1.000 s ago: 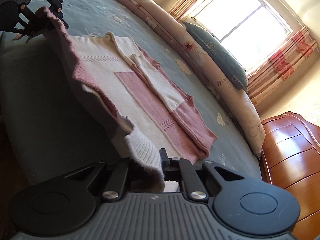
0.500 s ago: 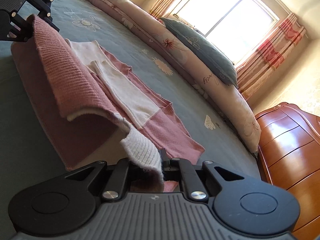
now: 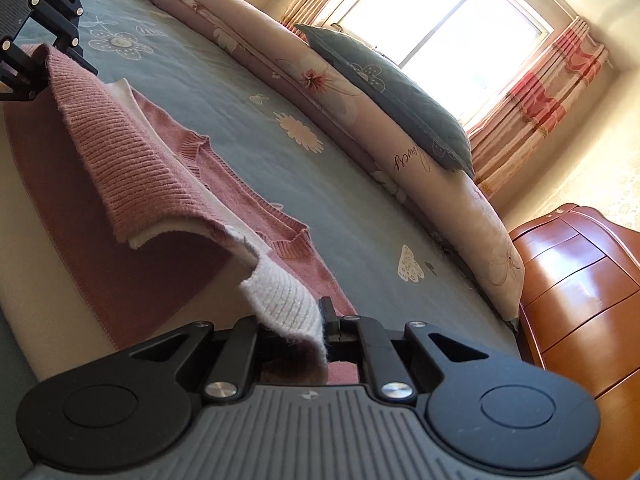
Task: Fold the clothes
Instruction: 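Carry the hem up and over toward the collar with both grippers, then lay the hem down near the collar and open both grippers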
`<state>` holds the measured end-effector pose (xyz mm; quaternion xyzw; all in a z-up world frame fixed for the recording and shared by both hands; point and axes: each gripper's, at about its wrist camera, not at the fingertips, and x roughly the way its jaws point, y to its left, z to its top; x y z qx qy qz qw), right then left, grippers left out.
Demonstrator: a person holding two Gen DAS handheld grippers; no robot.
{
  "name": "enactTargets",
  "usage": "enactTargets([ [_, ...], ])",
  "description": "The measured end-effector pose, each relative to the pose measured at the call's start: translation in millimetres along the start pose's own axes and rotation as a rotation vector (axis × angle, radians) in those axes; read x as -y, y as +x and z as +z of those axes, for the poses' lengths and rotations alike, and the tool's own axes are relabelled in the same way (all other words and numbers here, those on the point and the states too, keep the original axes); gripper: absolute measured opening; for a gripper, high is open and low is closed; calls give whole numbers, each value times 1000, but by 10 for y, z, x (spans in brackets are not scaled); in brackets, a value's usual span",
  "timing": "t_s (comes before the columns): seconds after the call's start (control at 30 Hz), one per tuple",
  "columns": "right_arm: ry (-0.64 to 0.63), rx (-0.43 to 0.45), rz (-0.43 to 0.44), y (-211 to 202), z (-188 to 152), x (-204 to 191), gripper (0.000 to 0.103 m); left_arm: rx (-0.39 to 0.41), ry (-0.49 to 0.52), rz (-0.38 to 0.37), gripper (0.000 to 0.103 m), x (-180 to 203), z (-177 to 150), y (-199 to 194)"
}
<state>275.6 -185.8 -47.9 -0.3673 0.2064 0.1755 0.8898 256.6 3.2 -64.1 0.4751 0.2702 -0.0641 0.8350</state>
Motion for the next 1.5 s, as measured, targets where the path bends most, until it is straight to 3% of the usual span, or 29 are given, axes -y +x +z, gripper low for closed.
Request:
enactTargets([
  [0.47, 45, -44, 13, 691, -53, 45, 12, -33, -67, -61, 11, 44, -24, 833],
  [0.53, 52, -52, 14, 767, -78, 41, 22, -29, -86, -69, 11, 23, -36, 861],
  [0.6, 59, -59, 16, 843, -103, 37, 43, -28, -108, -87, 12, -25, -36, 875],
  [0.63, 68, -62, 12, 850, -99, 69, 48, -32, -132, -109, 14, -91, -27, 870],
  [0.7, 120, -56, 61, 825, -106, 222, 58, -20, -202, -139, 24, -239, -44, 821],
  [0.77, 172, -50, 111, 800, -114, 378, 60, 2, -276, -172, 43, -389, -78, 770],
  [0.83, 222, -38, 150, 785, -137, 519, 62, 34, -353, -212, 47, -541, -128, 721],
  [0.93, 285, -28, 180, 847, -182, 671, 69, 33, -472, -250, 49, -715, -167, 835],
  [1.17, 410, -50, 267, 1195, -207, 919, 71, -56, -566, -245, 51, -789, -135, 1335],
  [1.4, 549, -49, 402, 1434, -231, 1226, 76, 0, -628, -187, 50, -980, -136, 1257],
  [1.5, 650, -5, 409, 1331, -284, 1423, 78, 14, -694, -185, 51, -1165, -209, 1136],
])
